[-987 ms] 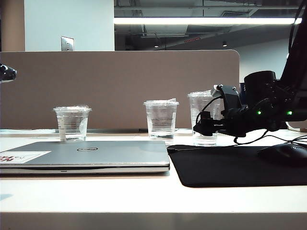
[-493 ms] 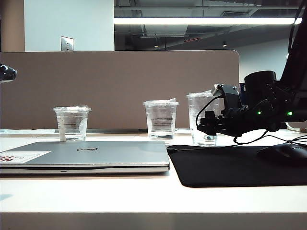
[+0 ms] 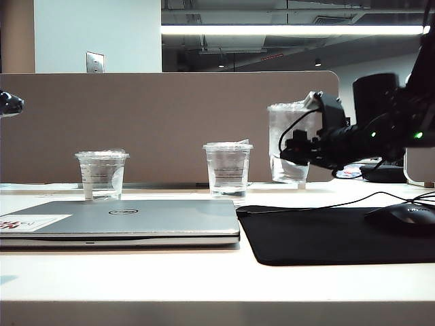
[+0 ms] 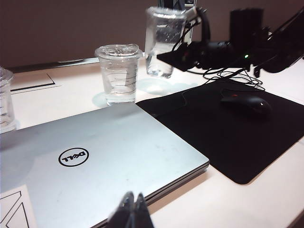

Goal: Pick up the coffee cup on the right and place it on the right side of the laptop.

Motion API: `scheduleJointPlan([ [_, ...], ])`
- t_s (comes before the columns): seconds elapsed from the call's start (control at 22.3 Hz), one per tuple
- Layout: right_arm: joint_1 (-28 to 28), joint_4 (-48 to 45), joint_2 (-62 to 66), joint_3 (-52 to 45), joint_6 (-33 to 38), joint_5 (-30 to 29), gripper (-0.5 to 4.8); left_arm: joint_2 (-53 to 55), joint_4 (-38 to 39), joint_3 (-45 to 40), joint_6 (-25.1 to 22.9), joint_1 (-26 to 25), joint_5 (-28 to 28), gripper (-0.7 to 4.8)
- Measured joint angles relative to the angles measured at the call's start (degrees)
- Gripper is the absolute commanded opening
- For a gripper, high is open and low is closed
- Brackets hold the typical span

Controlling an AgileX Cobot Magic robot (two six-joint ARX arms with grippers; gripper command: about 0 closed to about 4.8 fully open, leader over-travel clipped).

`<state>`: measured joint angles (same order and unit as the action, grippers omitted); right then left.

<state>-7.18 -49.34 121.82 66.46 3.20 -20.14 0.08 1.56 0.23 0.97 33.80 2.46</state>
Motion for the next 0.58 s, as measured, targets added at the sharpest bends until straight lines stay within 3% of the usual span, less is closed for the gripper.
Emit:
scheduleJointPlan([
  [0.58,-2.3,-0.1,-26.4,-30.0,0.1,-2.5,2.68,0.0,0.0,0.0,0.0,0.0,0.0,-0.05],
])
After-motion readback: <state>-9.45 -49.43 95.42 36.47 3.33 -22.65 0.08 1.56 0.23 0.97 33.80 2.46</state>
